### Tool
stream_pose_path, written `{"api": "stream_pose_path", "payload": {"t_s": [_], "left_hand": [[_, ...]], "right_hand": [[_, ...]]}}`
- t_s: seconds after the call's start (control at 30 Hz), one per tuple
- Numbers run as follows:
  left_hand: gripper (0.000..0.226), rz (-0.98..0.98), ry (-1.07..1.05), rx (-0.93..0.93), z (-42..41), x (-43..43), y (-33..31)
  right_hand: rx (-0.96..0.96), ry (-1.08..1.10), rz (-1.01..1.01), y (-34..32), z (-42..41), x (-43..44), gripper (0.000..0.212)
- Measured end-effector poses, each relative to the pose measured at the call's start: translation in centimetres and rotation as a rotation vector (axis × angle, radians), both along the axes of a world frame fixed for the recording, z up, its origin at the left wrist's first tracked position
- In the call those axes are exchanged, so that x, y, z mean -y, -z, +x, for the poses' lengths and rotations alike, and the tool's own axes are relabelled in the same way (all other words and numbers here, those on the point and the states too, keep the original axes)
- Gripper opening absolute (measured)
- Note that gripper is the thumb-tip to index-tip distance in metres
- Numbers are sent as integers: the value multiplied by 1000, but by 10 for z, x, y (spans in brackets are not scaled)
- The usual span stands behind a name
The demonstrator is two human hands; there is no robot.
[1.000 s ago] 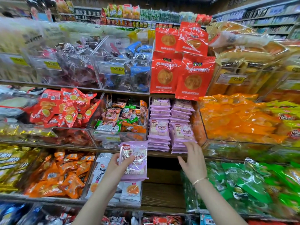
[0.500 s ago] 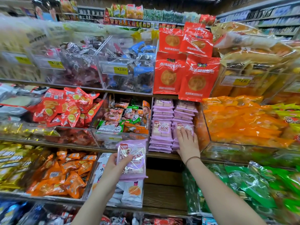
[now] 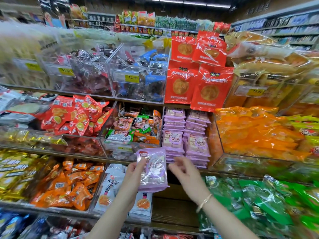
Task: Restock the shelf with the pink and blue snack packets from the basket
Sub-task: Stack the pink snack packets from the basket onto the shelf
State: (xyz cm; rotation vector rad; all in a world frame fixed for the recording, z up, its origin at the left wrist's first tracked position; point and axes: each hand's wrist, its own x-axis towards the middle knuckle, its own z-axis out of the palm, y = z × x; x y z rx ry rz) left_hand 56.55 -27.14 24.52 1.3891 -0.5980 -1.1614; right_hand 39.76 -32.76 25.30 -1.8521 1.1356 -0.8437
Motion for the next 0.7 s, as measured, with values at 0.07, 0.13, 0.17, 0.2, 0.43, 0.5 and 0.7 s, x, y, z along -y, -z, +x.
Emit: {"api": "stream_pose_path", "payload": {"t_s": [0.07,0.13,0.17,0.2,0.43,0.5,0.7], "left_hand": [[55,13,30,-80,-8,3,1],[53,3,29,-161,-11,4,0],[50,3,17,-166,-11,5,1],[48,14,9,-124,-9,5,2],[3,58,-63,53,20,-6,14],[9,47,-73,50,27,-9,12],[17,-11,-98,21,36,-7,3]], "right_hand": [[-5,-62,76,7,7,-14,34],[48,-38,103,9,9,-15,27],[87,-34,122,10,8,-11,22],[124,-35,140,11,7,-7,17],[356,295,177,3,1,44,24],[352,413,171,-5,4,68,39],[136,431,220,-18,31,117,35]]}}
